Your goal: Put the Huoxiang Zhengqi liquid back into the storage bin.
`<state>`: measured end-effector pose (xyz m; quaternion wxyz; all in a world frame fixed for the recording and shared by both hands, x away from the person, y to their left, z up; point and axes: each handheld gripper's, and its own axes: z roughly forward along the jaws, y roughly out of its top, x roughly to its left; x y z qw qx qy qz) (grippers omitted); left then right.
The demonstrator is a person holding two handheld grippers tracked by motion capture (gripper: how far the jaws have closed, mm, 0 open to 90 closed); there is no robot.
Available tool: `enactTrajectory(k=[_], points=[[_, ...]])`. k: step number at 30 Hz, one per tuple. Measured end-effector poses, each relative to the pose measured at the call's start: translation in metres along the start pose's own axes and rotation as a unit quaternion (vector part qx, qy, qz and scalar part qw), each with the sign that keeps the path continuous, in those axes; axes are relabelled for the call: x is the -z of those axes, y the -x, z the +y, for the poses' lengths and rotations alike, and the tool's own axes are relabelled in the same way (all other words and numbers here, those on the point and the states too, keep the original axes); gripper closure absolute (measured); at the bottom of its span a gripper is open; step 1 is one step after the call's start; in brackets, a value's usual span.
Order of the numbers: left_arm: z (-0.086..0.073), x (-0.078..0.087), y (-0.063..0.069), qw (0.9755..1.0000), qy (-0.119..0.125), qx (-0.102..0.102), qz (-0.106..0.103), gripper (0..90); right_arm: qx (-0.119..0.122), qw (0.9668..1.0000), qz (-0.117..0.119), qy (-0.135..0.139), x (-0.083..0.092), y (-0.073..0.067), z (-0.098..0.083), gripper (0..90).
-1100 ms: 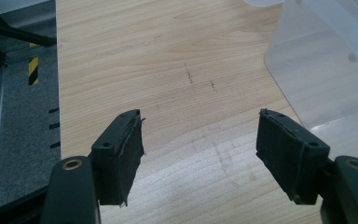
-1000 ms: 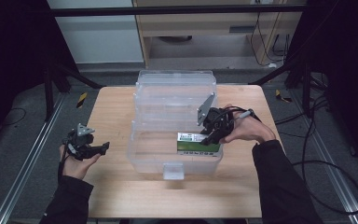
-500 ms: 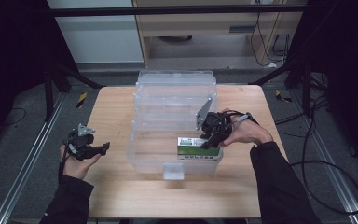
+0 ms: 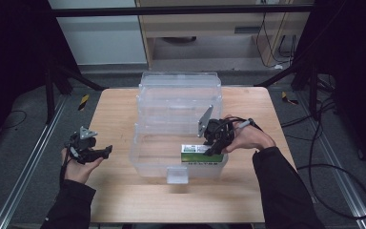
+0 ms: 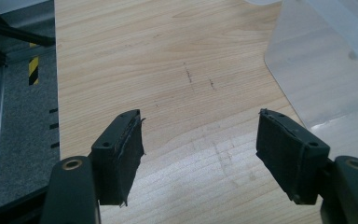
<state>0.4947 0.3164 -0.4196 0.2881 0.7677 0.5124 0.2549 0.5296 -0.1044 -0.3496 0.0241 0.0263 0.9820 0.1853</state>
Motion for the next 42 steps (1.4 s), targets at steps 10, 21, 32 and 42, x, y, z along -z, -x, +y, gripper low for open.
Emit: enactTrajectory(k=[10, 21, 32, 42], points=[[0.000, -0.001, 0.000, 1.0000, -0.001, 0.000, 0.000, 30.8, 0.007, 1.0000, 0.002, -0.004, -0.011, 0.001, -0.003, 64.0], [0.000, -0.001, 0.001, 1.0000, -0.001, -0.001, 0.000, 30.7, 0.003, 0.9999, 0.000, -0.014, -0.018, 0.000, -0.003, 63.8], [0.000, -0.001, 0.001, 1.0000, -0.002, -0.001, 0.000, 30.7, 0.005, 0.9998, -0.002, -0.020, -0.026, -0.002, -0.005, 63.5], [0.000, -0.001, 0.001, 1.0000, -0.002, -0.001, 0.001, 30.7, 0.006, 0.9994, 0.002, -0.033, -0.033, -0.002, -0.005, 63.2]])
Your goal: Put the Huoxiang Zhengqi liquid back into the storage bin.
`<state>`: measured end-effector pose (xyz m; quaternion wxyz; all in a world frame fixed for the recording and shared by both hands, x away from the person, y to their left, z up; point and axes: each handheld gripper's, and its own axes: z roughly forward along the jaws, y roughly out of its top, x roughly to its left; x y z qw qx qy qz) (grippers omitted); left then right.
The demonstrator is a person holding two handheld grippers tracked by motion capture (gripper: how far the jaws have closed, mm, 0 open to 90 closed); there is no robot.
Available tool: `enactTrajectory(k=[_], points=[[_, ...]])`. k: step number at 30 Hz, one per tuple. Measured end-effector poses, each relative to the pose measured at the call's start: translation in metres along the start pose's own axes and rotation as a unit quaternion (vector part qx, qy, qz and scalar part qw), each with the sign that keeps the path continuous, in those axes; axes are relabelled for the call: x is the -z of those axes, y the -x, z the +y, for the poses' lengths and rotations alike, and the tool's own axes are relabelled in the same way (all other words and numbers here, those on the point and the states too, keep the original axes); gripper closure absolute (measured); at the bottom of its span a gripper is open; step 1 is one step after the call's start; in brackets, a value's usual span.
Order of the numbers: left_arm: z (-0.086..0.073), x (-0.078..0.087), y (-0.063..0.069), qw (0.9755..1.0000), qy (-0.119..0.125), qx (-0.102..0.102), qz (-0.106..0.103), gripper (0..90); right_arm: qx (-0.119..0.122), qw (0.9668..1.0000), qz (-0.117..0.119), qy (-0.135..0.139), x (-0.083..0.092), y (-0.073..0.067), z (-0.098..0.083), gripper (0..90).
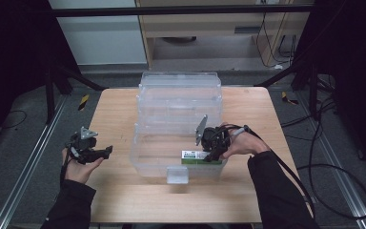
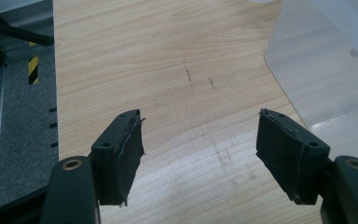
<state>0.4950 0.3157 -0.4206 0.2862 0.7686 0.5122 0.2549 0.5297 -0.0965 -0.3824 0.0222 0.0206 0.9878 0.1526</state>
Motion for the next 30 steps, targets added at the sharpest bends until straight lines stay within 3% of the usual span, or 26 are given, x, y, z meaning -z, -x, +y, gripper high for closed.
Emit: enactTrajectory(k=[10, 17, 24, 30], points=[[0.000, -0.001, 0.000, 1.0000, -0.002, 0.000, 0.000, 30.7, -0.017, 0.9998, 0.006, 0.001, -0.004, 0.001, -0.001, 61.1], [0.000, -0.002, 0.001, 1.0000, -0.004, -0.002, -0.001, 30.7, -0.023, 0.9992, 0.003, 0.033, 0.011, -0.002, -0.003, 57.4], [0.000, -0.002, 0.002, 1.0000, -0.003, -0.002, -0.002, 30.7, -0.039, 0.9969, -0.027, 0.062, 0.032, -0.002, -0.004, 56.8], [0.000, -0.001, 0.002, 1.0000, -0.002, -0.002, -0.001, 30.8, -0.048, 0.9954, -0.032, 0.077, 0.043, -0.008, 0.001, 57.0]])
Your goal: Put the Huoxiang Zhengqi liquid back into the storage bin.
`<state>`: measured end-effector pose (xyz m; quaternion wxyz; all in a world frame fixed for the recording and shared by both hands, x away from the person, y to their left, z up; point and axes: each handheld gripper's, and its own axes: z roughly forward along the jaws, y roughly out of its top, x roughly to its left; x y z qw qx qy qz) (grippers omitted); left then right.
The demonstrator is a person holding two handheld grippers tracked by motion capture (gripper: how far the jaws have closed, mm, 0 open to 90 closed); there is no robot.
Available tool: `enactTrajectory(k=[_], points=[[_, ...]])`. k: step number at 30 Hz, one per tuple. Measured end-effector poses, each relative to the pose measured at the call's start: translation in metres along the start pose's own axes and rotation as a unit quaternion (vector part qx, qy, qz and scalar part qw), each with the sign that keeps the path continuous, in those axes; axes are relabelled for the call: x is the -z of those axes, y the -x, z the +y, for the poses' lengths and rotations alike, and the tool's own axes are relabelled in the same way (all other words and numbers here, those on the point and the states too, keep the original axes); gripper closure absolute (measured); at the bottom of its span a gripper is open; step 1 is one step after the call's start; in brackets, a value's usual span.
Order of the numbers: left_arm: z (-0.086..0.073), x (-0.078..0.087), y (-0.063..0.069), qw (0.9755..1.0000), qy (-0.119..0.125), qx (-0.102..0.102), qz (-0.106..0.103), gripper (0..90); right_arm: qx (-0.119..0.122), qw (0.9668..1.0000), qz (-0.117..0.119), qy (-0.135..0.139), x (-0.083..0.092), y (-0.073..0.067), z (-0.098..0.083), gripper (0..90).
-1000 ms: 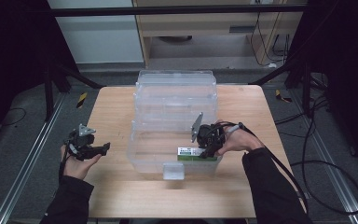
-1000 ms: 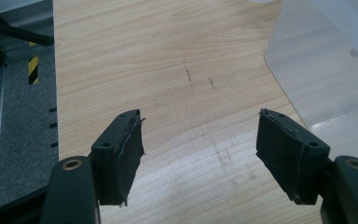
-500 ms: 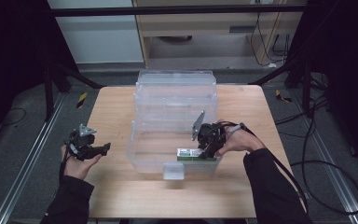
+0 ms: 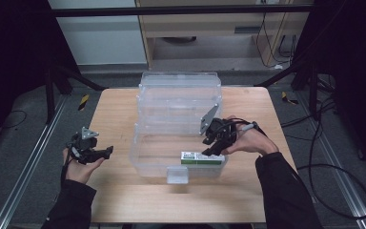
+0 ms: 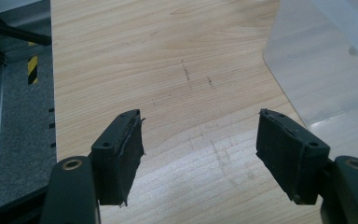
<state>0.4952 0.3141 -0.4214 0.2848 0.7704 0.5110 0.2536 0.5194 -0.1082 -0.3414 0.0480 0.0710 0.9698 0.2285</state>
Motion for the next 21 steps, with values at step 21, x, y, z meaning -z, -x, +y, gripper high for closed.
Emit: enactTrajectory(k=[21], points=[[0.000, -0.001, 0.001, 1.0000, -0.002, -0.001, 0.001, 30.8, -0.007, 0.9993, 0.037, 0.003, -0.039, -0.028, 0.019, 52.0]])
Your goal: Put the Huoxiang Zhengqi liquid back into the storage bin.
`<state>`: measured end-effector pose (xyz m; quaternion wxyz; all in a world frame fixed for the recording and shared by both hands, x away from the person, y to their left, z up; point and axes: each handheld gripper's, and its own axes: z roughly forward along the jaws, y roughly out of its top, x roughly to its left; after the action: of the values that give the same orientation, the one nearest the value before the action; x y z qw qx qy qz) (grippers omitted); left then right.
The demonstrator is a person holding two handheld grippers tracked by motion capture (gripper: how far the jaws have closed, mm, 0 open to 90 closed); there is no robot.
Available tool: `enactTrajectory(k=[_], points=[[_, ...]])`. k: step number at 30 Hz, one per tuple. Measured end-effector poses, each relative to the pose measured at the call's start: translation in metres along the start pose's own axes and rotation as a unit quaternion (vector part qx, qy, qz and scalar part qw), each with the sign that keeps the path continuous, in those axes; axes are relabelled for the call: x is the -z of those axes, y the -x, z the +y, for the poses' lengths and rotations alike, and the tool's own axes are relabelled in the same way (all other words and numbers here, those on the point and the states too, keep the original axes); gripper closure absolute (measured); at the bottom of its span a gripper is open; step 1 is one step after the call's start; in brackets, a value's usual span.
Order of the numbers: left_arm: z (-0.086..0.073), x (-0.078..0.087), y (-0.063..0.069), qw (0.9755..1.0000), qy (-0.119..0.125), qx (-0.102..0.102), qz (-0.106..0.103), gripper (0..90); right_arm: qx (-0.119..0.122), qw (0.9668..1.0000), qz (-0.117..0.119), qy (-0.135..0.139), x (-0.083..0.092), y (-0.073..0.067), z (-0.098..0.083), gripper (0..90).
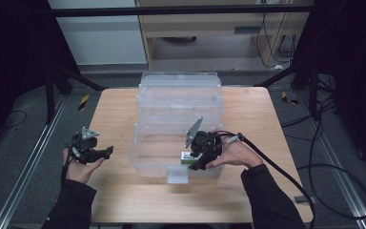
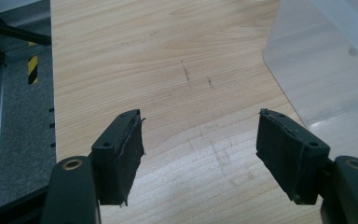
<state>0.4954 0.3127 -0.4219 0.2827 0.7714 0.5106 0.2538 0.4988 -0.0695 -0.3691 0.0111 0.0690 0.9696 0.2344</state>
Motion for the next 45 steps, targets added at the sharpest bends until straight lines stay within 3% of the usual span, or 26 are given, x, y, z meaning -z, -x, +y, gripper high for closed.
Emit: enactTrajectory(k=[14, 29, 45], points=[[0.000, -0.001, 0.000, 1.0000, 0.000, -0.001, 0.000, 30.8, -0.004, 0.9999, 0.015, -0.003, -0.024, -0.003, -0.003, 54.9], [0.001, 0.000, -0.002, 1.0000, 0.001, 0.000, 0.000, 31.0, -0.009, 0.9995, 0.025, -0.017, -0.037, -0.001, -0.003, 64.3], [0.014, 0.014, -0.009, 0.9996, 0.029, 0.003, -0.005, 31.4, 0.000, 0.9994, 0.030, -0.018, -0.042, -0.002, -0.004, 65.6]])
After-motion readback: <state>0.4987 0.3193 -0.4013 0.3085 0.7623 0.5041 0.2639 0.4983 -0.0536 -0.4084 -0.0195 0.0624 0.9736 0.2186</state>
